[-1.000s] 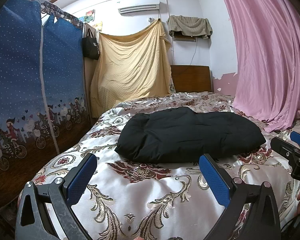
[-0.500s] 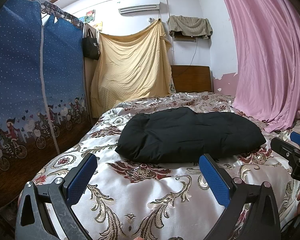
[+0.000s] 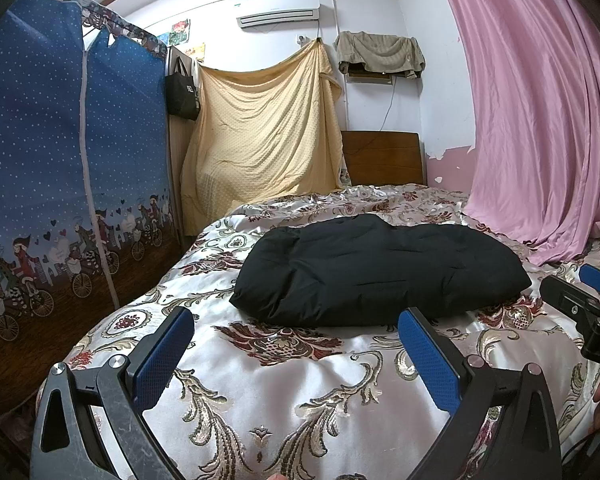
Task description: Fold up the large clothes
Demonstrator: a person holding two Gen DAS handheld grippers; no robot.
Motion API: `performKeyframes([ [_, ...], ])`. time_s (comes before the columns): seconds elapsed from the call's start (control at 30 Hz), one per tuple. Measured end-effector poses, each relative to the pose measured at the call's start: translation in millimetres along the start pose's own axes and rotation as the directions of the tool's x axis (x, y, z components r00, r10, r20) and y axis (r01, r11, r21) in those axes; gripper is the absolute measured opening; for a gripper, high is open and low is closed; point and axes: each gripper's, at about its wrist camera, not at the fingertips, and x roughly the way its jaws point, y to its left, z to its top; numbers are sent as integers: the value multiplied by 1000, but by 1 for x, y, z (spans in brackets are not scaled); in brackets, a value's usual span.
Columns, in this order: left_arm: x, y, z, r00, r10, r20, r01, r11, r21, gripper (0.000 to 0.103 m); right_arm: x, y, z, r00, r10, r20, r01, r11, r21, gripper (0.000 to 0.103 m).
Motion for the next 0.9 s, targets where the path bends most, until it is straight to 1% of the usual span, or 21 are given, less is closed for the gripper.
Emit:
performKeyframes([
  [0.37, -3, 2, 3, 1000, -4, 6, 4, 1000, -11, 103, 0, 1, 0, 1000, 0, 0, 0, 1000, 1, 102],
  [0.6, -7, 0, 5, 999, 16, 27, -16, 1000, -5, 103, 0, 1, 0, 1000, 0, 1, 0, 1000, 0, 102],
  [0.9, -9, -3, 1, 999, 29, 32, -29, 1000, -4, 103, 0, 3, 0, 1000, -2, -1, 2, 1000, 1, 102],
])
